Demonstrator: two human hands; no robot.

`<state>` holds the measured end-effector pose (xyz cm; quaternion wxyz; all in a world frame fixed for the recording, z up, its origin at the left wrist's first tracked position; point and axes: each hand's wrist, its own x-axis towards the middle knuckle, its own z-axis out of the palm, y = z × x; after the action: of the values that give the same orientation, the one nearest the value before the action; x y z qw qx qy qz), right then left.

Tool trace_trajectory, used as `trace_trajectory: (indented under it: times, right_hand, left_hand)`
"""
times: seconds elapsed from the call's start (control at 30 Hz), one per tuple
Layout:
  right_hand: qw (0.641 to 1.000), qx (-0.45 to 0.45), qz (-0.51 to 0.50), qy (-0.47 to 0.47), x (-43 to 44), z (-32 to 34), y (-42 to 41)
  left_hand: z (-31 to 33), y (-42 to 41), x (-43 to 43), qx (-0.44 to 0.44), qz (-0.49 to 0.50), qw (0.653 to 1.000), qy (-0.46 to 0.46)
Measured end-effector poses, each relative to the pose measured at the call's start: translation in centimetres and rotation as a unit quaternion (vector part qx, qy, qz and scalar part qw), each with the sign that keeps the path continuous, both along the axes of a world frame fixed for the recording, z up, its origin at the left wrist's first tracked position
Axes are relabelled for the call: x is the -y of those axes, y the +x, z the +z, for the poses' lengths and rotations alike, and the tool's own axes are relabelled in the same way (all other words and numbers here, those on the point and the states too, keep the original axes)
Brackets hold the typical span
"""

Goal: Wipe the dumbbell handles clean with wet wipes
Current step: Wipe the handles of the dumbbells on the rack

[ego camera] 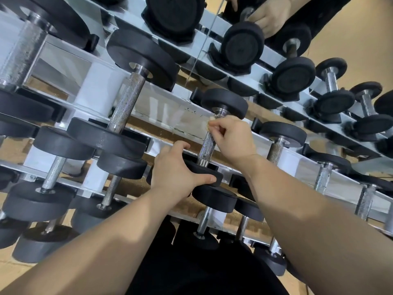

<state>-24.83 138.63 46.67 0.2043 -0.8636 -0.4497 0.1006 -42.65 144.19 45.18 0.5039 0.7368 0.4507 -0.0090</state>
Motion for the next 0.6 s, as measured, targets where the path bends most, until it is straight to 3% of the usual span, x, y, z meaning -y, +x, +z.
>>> trace_trajectory:
  times: [0.17, 0.33, 0.43, 0.6]
  right_hand:
    - [0.990, -0.100, 0.087, -0.048, 2.6, 0.8, -2.0]
    - [1.000, -0.016, 0.011, -0.017, -0.2, 0.3, -0.1]
    - [0.999, -0.015, -0.031, -0.010, -0.7, 0.0, 0.3]
    - [0.993, -0.084, 0.065, -0.040, 2.9, 0.4, -1.8]
  left_hand:
    - [-0.1, 0.0, -0.1, 0.003, -0.005, 1.000, 0.000]
    - [0.0, 0.0, -0.2, -0.003, -0.009, 1.000, -0.011]
    - [0.1, 0.0, -0.2, -0.003, -0.009, 1.000, -0.007]
    - [0.1, 0.1, 0.1, -0.004, 0.002, 1.000, -0.005]
